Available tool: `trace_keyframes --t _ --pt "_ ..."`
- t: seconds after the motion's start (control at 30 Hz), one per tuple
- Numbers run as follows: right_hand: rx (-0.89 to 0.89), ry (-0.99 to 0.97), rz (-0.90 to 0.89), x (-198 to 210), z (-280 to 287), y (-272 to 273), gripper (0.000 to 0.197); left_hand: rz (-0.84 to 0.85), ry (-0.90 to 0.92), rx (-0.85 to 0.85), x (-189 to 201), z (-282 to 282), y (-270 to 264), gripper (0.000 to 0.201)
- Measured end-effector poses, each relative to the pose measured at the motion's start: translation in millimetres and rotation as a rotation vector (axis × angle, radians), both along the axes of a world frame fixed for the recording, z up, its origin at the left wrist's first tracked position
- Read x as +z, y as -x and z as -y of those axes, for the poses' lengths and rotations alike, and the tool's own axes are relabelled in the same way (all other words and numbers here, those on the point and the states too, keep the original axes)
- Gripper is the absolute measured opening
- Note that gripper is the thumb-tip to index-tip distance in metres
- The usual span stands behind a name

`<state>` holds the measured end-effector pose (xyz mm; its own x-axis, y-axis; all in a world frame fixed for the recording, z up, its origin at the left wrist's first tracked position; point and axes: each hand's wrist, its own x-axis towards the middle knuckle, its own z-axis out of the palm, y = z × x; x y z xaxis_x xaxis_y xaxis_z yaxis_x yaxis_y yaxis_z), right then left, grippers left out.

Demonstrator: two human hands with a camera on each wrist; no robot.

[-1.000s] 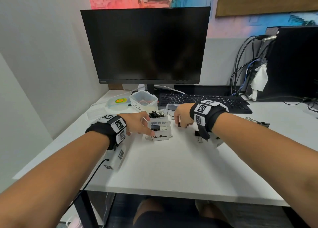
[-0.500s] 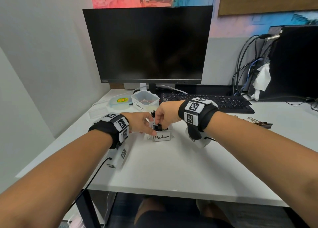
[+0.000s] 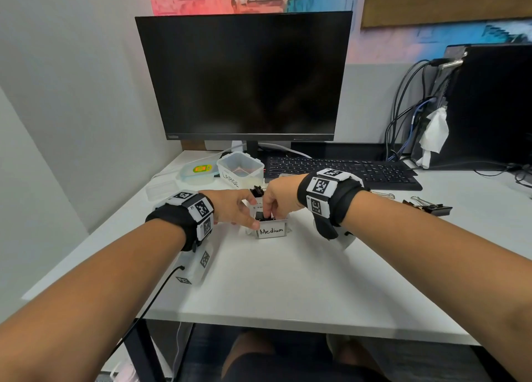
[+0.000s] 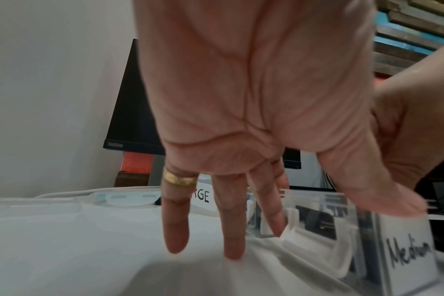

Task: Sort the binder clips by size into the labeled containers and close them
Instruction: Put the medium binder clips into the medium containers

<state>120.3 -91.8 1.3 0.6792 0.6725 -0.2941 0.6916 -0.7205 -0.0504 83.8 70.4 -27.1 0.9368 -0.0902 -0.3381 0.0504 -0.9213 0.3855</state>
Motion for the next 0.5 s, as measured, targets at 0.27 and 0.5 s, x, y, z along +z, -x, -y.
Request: trace_keyframes --t 0.27,0.5 --pt "-0.072 -0.123 -0.015 7.6 17.6 -6.5 0.024 0.037 -0.069 -0.019 -3.3 5.7 -3.0 0.067" --pt "-0.198 -0.059 0.025 10.6 49.8 -9.4 0.024 0.011 -0.165 -0.037 -1.5 27.9 -2.8 0.078"
